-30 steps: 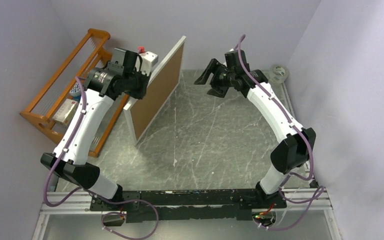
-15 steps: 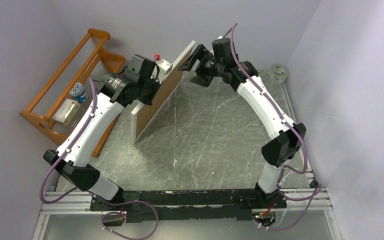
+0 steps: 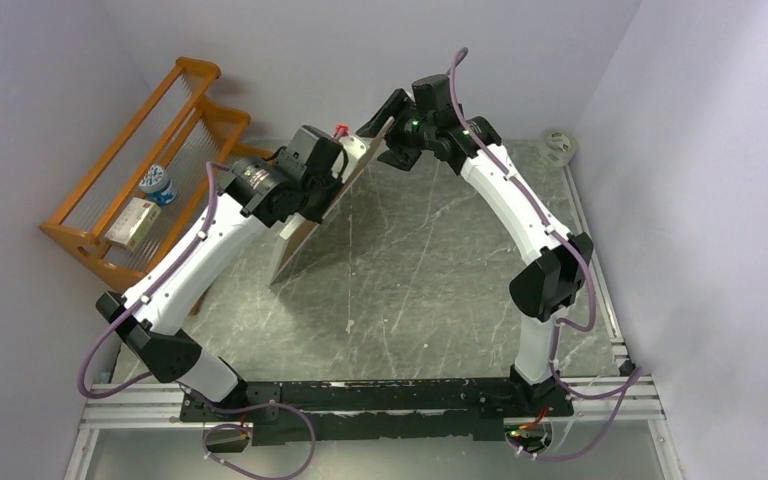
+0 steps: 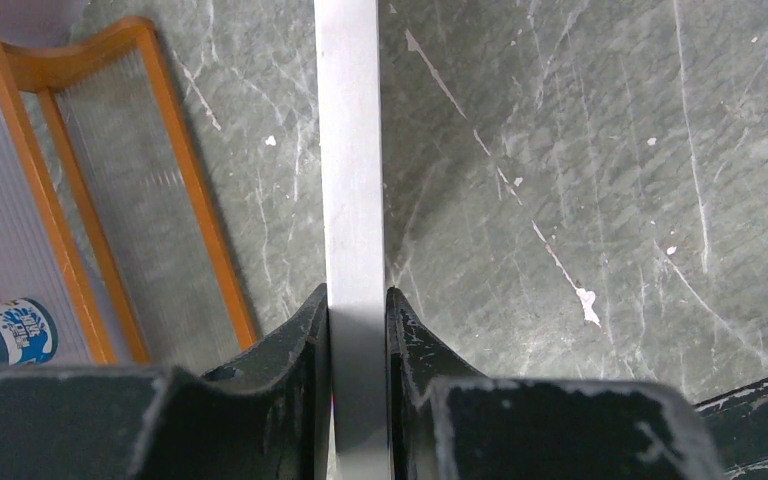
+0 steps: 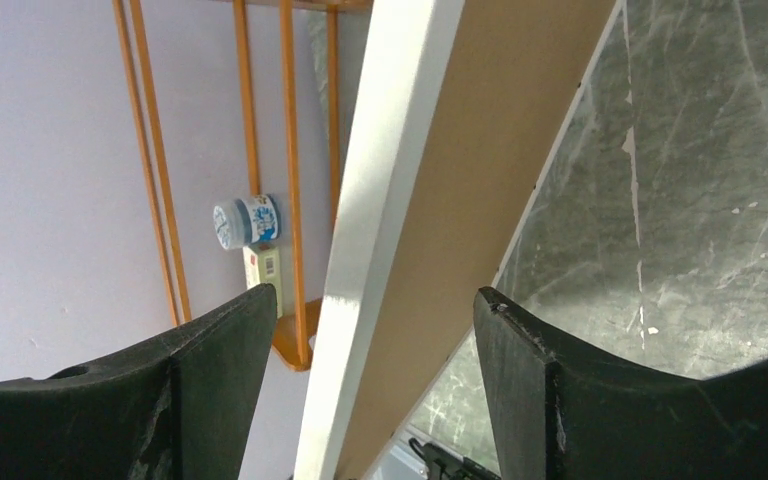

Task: Put the photo into the frame
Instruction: Turn over the photo frame at the center of the board.

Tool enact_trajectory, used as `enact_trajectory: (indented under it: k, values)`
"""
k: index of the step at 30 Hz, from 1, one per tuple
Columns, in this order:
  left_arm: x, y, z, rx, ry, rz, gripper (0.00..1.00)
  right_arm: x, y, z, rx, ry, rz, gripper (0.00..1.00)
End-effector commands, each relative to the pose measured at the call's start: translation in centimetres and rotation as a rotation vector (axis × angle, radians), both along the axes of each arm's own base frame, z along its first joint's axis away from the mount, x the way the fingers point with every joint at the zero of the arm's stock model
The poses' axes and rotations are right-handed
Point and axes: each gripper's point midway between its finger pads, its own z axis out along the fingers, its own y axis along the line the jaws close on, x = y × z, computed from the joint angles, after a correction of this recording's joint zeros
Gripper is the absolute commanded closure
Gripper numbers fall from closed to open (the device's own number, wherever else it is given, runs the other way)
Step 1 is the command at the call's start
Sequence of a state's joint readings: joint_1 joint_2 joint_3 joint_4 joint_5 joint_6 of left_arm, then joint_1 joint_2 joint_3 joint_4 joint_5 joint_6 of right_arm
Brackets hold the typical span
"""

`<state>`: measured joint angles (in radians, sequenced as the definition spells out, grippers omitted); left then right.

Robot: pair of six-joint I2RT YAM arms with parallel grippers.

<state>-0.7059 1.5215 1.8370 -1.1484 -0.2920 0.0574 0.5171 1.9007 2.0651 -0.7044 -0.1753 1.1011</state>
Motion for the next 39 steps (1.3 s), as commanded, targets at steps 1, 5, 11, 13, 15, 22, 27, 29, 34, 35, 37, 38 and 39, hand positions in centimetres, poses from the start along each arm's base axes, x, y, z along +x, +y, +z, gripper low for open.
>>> enact_trajectory:
  k: [1,5,11,13,15,22,27,29,34,35,37,38,39]
  values:
    - [-0.9,-2.2,-0.2,-0.047,0.019,-0.056,0.92,0.9,-0.6,1.7,-0.013,-0.034,-0.030,0.27]
    - [-1.3,-2.9,-0.4,-0.067,0.029,-0.086,0.86,1.3,-1.4,0.9,-0.034,-0.010,-0.009,0.35]
    - [-1.7,-3.9,-1.0,-0.100,0.048,-0.124,0.73,1.1,-1.7,0.1,-0.035,-0.001,0.010,0.54]
    - [-1.9,-4.2,-1.2,-0.110,0.055,-0.135,0.69,1.1,-1.7,-0.2,-0.034,-0.001,0.015,0.60]
    - [-2.0,-4.4,-1.5,-0.121,0.057,-0.147,0.66,1.1,-1.7,-0.4,-0.034,0.000,0.024,0.64]
    - [-3.1,-5.1,-2.2,-0.193,0.073,-0.172,0.40,0.7,-2.6,-0.9,-0.025,0.004,0.038,0.89]
    - [-4.5,-8.0,-0.8,-0.360,0.111,-0.257,0.19,0.2,-4.8,-2.4,-0.011,-0.030,0.121,1.00]
    - [-5.1,-9.6,0.3,-0.447,0.129,-0.306,0.17,-0.4,-6.0,-3.3,-0.015,-0.048,0.188,1.00]
    - [-5.2,-12.0,1.9,-0.606,0.121,-0.329,0.16,-1.5,-8.2,-5.4,-0.015,-0.174,0.350,1.00]
    - [-4.6,-11.8,1.6,-0.606,0.107,-0.292,0.15,-1.8,-8.5,-6.1,-0.014,-0.199,0.383,1.00]
    - [-3.3,-11.1,0.6,-0.580,0.097,-0.196,0.15,-2.5,-9.2,-8.0,0.020,-0.209,0.422,1.00]
    - [-2.6,-10.6,-0.1,-0.555,0.095,-0.140,0.15,-2.9,-9.6,-8.7,0.043,-0.213,0.441,1.00]
    - [-1.9,-10.0,-0.9,-0.531,0.100,-0.088,0.15,-3.2,-10.0,-9.5,0.054,-0.222,0.454,1.00]
